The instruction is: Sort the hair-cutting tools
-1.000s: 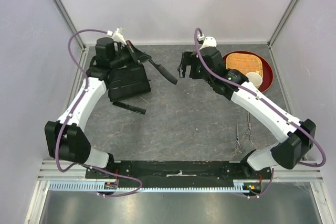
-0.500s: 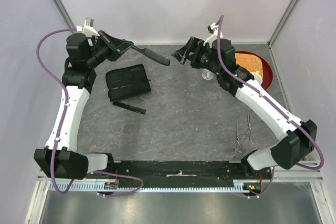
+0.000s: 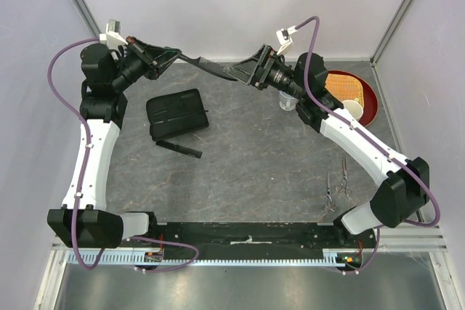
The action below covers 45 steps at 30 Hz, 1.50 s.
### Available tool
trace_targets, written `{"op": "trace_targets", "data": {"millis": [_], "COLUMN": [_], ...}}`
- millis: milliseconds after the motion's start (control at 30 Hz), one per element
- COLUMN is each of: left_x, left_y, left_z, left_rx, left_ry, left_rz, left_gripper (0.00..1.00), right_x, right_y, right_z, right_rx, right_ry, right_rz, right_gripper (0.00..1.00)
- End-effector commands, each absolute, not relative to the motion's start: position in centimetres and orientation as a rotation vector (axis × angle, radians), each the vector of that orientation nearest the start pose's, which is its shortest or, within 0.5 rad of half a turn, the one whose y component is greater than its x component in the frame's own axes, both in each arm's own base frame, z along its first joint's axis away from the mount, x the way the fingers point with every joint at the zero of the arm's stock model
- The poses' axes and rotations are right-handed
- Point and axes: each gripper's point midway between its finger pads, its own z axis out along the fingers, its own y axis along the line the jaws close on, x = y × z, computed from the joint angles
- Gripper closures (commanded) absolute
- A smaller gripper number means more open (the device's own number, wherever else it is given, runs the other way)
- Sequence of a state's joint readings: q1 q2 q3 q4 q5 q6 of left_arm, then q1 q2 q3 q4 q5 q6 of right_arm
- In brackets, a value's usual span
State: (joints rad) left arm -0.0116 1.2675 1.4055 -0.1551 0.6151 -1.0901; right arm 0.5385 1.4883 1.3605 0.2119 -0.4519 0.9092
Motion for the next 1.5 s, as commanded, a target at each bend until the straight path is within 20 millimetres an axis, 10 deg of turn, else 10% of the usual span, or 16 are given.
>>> {"op": "trace_targets", "data": {"millis": [0, 533, 800, 1167, 1233, 1300, 1467], "left_x": [34.8, 34.1, 34.4, 34.5, 34.6, 35.0, 36.5], "left_y": [-14.5, -15.3, -15.6, -15.8, -15.9, -14.8, -12.2], "left_z": [48.0, 49.1, 48.9, 48.1, 47.8, 47.6, 44.3], "left_rx": [-0.315, -0.200, -0.160, -0.103, -0.096, -0.116, -0.189], "left_ry": [1.607, 1.520, 1.499, 1.521, 1.526, 1.530, 1.617], "left_rz": [-1.430, -1.548, -1.588, -1.550, -1.546, -1.519, -1.304], "left_gripper": [0.98, 0.98, 0.98, 0.98, 0.82, 0.44, 0.22], "right_x": [33.0, 32.6, 32.5, 32.8, 32.8, 33.0, 34.5], "right_y": [33.5, 33.9, 34.7, 35.2, 35.2, 35.3, 35.2], "right_z": [43.4, 46.1, 45.4, 45.4, 45.4, 45.1, 42.7], "right_rx": [-0.124, -0.073, -0.091, -0.098, -0.099, -0.091, -0.070], "right_ry": [1.504, 1.391, 1.427, 1.447, 1.450, 1.472, 1.579], "right_rz": [1.678, 1.864, 1.879, 1.885, 1.885, 1.874, 1.725], "right_gripper": [0.08, 0.51, 0.56, 1.00, 1.00, 1.00, 1.00]}}
